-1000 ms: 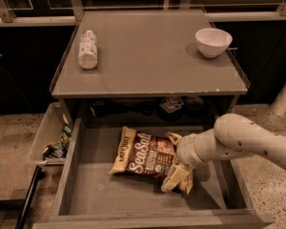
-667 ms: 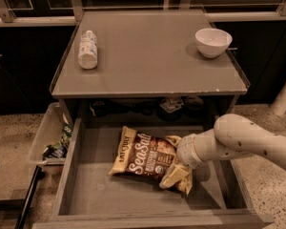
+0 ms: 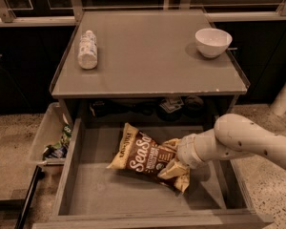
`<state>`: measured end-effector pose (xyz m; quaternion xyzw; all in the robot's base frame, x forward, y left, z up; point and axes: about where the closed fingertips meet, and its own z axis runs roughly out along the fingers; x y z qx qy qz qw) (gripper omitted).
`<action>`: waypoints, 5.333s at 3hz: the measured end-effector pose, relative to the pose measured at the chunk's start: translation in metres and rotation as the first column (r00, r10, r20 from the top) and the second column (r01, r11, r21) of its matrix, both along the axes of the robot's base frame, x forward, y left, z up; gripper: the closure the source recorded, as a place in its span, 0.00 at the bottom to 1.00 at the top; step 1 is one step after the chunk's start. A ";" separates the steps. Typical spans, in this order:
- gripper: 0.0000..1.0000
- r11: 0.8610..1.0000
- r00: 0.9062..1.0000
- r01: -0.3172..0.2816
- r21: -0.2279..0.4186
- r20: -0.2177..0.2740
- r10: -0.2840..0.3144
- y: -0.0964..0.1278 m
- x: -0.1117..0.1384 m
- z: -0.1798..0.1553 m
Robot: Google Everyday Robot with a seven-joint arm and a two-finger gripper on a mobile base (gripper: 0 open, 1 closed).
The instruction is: Pick brown chip bag from top drawer and place on counter
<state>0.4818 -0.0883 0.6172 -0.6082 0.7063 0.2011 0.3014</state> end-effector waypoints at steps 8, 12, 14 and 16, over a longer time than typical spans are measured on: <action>1.00 0.986 0.940 -0.162 0.036 0.310 0.143 -0.071 0.004 0.248; 1.00 0.987 0.927 -0.154 0.043 0.351 0.129 -0.055 0.049 0.273; 1.00 0.990 0.912 -0.131 0.056 0.398 0.098 -0.026 0.155 0.328; 1.00 0.985 0.920 0.084 0.149 0.369 -0.134 -0.049 0.216 0.316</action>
Offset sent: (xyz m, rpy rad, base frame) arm 0.0000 0.0000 0.0000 0.0000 0.0000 0.0000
